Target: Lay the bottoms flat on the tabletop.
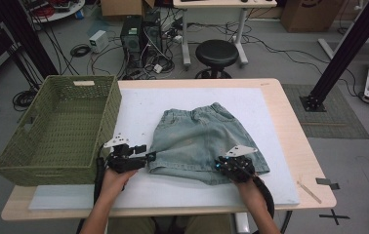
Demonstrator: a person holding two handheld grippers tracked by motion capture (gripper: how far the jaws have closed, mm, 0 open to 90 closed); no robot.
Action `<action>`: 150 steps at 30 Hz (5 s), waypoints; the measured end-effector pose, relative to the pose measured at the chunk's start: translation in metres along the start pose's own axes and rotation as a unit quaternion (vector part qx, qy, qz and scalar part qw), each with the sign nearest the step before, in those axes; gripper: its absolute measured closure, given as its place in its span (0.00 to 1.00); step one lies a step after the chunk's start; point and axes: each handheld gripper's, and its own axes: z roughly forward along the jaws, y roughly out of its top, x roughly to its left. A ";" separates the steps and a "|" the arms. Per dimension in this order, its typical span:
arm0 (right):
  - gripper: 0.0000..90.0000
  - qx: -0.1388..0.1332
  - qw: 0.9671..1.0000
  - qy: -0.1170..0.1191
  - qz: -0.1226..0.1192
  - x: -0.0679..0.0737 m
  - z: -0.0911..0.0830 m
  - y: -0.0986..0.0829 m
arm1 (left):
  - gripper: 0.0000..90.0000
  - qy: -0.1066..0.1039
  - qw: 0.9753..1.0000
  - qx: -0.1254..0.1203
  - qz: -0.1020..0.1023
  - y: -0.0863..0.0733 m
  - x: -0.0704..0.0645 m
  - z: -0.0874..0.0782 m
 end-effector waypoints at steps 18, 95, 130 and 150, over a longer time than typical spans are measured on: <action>0.95 -0.011 0.996 0.078 0.031 -0.008 -0.060 -0.013 | 0.43 -0.004 1.000 0.012 -0.011 -0.001 -0.001 0.004; 0.66 -0.104 0.983 -0.112 0.102 -0.098 -0.031 -0.015 | 0.55 -0.006 1.000 -0.003 -0.006 -0.002 0.005 0.005; 0.58 -0.021 0.987 -0.129 0.089 -0.079 -0.038 -0.038 | 0.88 -0.053 0.996 0.064 0.028 -0.012 -0.017 -0.012; 0.98 0.007 0.995 -0.081 0.060 -0.072 -0.063 -0.039 | 0.90 -0.123 0.990 0.072 0.008 -0.015 -0.025 -0.030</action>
